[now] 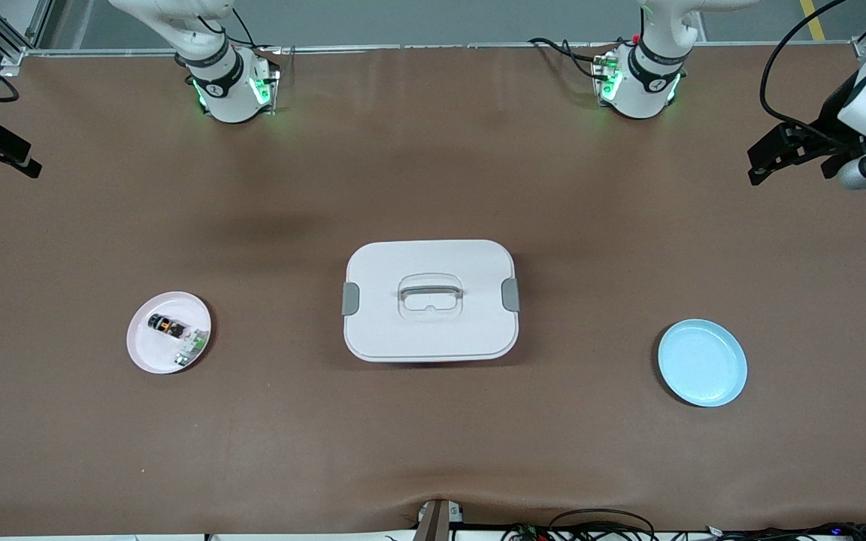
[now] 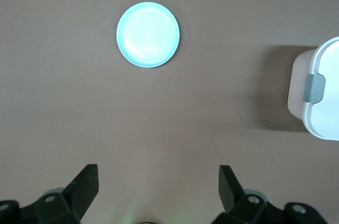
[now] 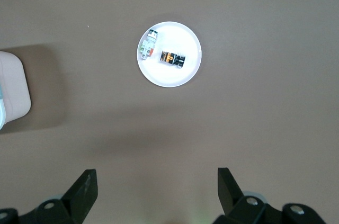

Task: Transfer orange switch to right arm and place

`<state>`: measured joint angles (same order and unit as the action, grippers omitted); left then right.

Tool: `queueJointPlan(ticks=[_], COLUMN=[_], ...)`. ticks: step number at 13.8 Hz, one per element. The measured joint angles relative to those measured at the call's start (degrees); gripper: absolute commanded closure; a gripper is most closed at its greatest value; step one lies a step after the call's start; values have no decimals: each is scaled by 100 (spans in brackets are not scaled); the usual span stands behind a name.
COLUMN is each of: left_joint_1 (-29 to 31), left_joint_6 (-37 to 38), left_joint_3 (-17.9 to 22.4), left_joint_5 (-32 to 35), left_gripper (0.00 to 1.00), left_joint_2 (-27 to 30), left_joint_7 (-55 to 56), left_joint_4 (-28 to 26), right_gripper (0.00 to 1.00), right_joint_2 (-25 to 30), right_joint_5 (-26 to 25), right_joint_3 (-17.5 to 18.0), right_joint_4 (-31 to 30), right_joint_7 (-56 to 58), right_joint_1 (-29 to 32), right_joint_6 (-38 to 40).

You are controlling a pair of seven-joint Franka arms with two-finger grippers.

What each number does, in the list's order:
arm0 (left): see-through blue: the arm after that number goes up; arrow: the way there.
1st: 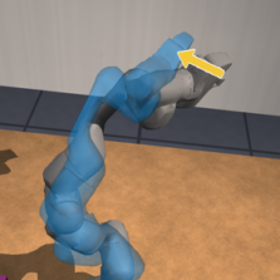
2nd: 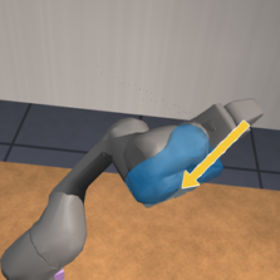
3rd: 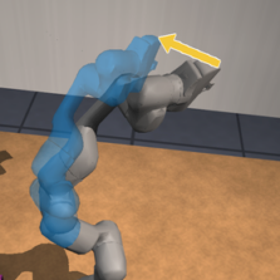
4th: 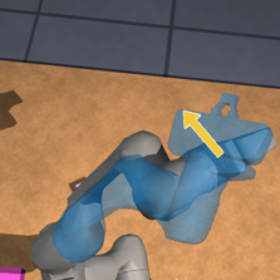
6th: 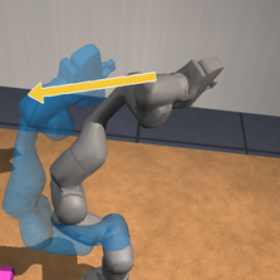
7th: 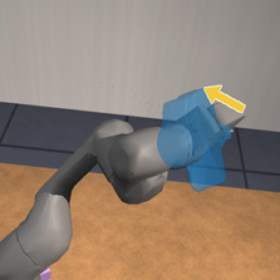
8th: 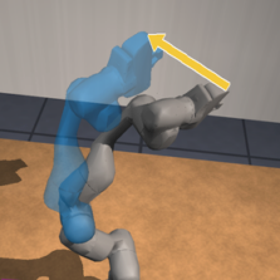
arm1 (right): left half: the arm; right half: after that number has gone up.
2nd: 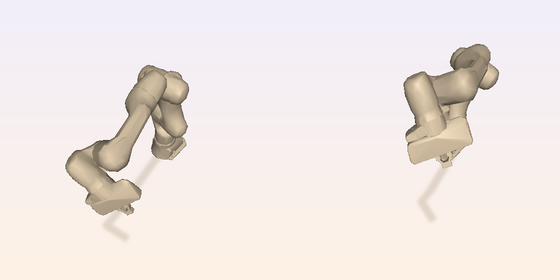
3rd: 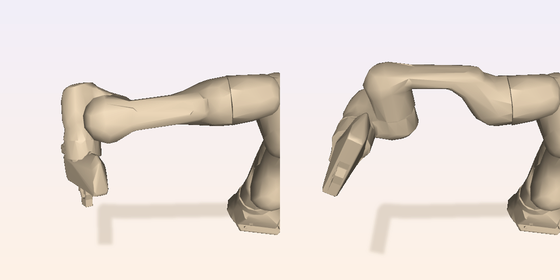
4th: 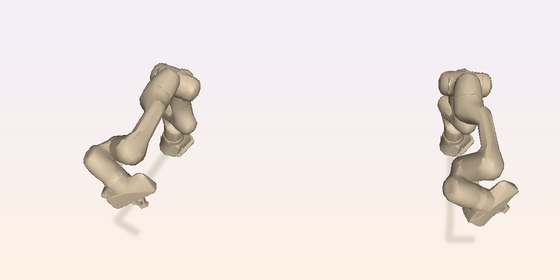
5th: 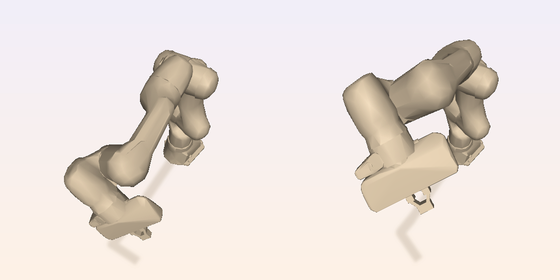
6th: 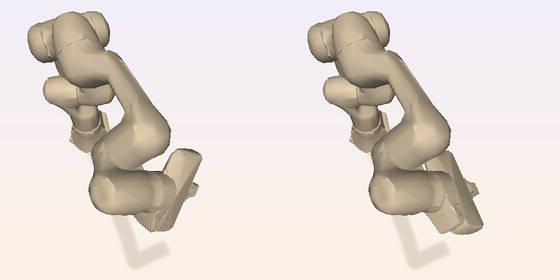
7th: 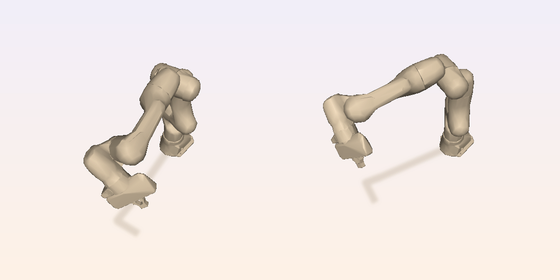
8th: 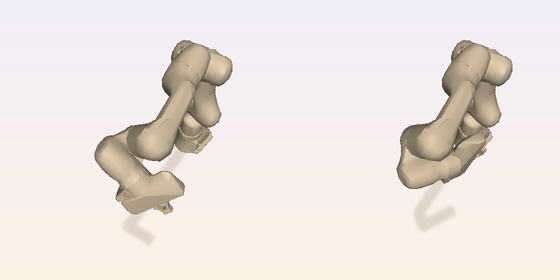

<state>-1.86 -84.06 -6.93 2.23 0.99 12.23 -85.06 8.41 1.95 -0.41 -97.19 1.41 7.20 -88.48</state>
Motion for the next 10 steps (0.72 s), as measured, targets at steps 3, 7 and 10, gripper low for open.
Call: queueJointPlan(ticks=[3,7,10], left_joint_1=[14,20,21], left_joint_6=[27,113,209], left_joint_3=[5,21,30], left_joint_5=[0,0,0], left_gripper=[0,0,0], left_joint_2=[1,1,5], left_joint_7=[-136,-165,-166], left_joint_4=[31,67,141], right_gripper=[0,0,0], right_joint_2=[0,2,3], right_joint_5=[0,0,0], right_joint_3=[0,1,1], right_joint_4=[3,24,52], right_joint_7=[0,0,0], right_joint_1=[0,0,0], right_joint_6=[5,4,4])
